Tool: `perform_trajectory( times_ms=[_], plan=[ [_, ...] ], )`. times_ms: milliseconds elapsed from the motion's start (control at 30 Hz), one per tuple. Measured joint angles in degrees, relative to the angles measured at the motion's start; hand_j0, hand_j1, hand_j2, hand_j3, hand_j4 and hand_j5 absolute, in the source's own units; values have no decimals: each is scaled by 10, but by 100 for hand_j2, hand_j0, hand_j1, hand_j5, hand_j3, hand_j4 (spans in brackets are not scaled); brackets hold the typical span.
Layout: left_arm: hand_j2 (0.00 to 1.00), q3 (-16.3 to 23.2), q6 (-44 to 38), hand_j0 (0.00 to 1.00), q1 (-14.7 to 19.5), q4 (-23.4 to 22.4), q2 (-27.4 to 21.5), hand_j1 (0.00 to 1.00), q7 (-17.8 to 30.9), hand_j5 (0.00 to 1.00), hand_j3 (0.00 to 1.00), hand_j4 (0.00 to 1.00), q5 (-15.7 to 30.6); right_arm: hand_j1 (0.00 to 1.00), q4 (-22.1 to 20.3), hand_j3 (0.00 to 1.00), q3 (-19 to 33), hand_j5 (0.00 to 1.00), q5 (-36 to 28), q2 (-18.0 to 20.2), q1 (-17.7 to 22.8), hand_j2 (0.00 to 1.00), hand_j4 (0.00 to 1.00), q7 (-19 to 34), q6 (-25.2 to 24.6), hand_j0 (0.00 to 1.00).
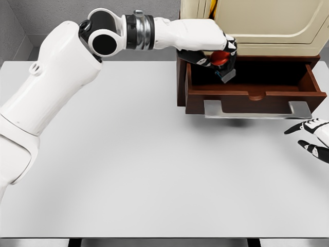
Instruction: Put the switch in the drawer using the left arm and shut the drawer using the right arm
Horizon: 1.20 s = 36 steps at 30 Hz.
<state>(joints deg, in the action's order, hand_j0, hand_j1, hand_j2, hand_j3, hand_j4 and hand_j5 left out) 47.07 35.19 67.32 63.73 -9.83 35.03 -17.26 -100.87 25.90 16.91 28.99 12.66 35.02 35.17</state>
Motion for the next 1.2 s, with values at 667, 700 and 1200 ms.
perform_trajectory(
  times_ms=[667,700,1200],
  plan=[
    [78,-2,0,78,2,-2,1,78,0,78,78,78,1,60,0,60,1,60,0,12,1,60,60,0,0,60],
    [79,-2,0,79,2,-1,1,79,0,79,79,79,1,60,0,60,1,60,0,12,1,60,60,0,0,60],
    [100,-3,0,100,-2,128,-29,100,0,100,100,100,58,60,0,60,-2,60,-20,27,-8,60,60,0,1,60]
  ],
)
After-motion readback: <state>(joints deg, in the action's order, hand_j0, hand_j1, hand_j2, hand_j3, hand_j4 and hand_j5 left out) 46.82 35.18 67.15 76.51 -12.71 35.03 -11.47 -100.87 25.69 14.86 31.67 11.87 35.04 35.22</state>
